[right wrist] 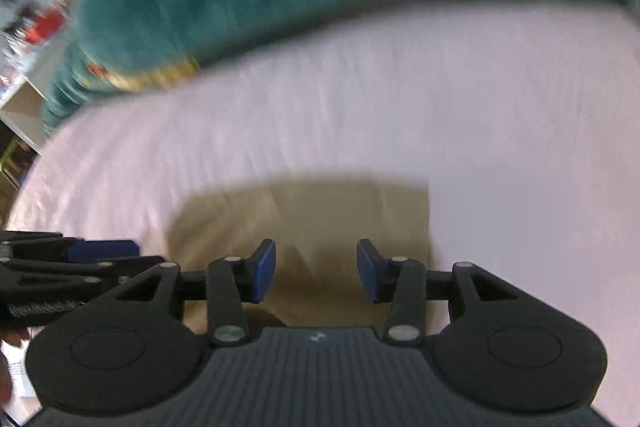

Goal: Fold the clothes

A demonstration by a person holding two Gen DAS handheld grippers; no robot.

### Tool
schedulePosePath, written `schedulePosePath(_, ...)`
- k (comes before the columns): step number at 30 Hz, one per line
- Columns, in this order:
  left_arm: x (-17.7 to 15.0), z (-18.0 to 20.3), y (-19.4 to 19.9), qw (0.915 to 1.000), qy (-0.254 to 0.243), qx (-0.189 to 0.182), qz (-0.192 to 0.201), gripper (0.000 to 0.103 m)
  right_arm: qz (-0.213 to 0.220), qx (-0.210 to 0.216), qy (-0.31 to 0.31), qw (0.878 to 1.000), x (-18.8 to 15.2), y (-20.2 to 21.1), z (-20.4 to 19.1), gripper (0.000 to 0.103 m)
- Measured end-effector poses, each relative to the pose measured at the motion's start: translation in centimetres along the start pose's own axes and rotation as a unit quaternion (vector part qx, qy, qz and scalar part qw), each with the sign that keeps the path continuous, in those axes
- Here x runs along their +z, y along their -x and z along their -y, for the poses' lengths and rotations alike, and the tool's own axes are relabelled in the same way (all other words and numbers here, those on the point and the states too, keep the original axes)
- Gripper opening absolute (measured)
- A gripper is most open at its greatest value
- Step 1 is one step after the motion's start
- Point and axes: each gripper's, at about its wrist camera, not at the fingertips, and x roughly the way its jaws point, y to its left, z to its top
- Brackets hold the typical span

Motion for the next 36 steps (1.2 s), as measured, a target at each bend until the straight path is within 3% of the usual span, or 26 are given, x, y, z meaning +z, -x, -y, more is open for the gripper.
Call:
schedulePosePath(3,-3.3,0.7,-4.0,0.9961,-0.018,0.008,-0.086,0.043,-0.093,-0.006,-0.003,0.996,-3.6,-2.5,0.1,0.043)
schedulePosePath(4,-4.2,1.2,-3.7,0.9964,-0.037,0.014,-0.075,0.043,-0.115,-0.007,0.005,0.993,-5.2,-2.9,0.0,0.042)
schedulePosePath(7,-5.5,2.1,-2.3,0.9957,-0.051,0.007,-0.077,0.043,-0.108,-0.008,0.034,0.994,-7.7,-1.6,-0.8,0.042)
schedulePosePath(9,-5.8,2.0,-0.9,0.9969,-0.039,0.003,-0.068,0.043,-0.11,0.004,0.01,0.994,-8.2,-0.7,-0.5,0.042)
schedulePosePath(11,-5.9,1.8,0.6,0.9985,-0.025,0.003,-0.049,0.043,-0.083,0.006,-0.013,0.996,-8.3,0.9,-0.1,0.042)
schedulePosePath(14,-6.6,1.4,1.3,0.9982,0.0,0.012,-0.06,0.043,-0.054,0.002,-0.034,0.998,-8.1,2.5,0.7,0.044)
schedulePosePath(17,-7.4,1.1,1.2,0.994,0.041,0.026,-0.098,0.043,-0.086,0.0,-0.045,0.995,-8.6,2.5,1.1,0.044)
schedulePosePath(24,-12.4,1.9,3.1,0.9867,0.079,0.023,-0.14,0.043,-0.127,0.012,-0.03,0.991,-12.4,5.4,0.1,0.045)
schedulePosePath(27,-14.5,2.9,3.3,0.9844,0.076,0.015,-0.158,0.043,-0.136,0.028,0.014,0.99,-14.4,6.4,-1.5,0.045)
schedulePosePath(31,-15.0,4.2,2.4,0.9852,0.048,0.013,-0.164,0.043,-0.131,0.014,0.078,0.988,-15.7,6.2,-3.0,0.045)
schedulePosePath(36,-15.2,5.3,0.4,0.9832,0.028,0.034,-0.177,0.043,-0.149,-0.004,0.091,0.985,-16.0,4.6,-3.0,0.045)
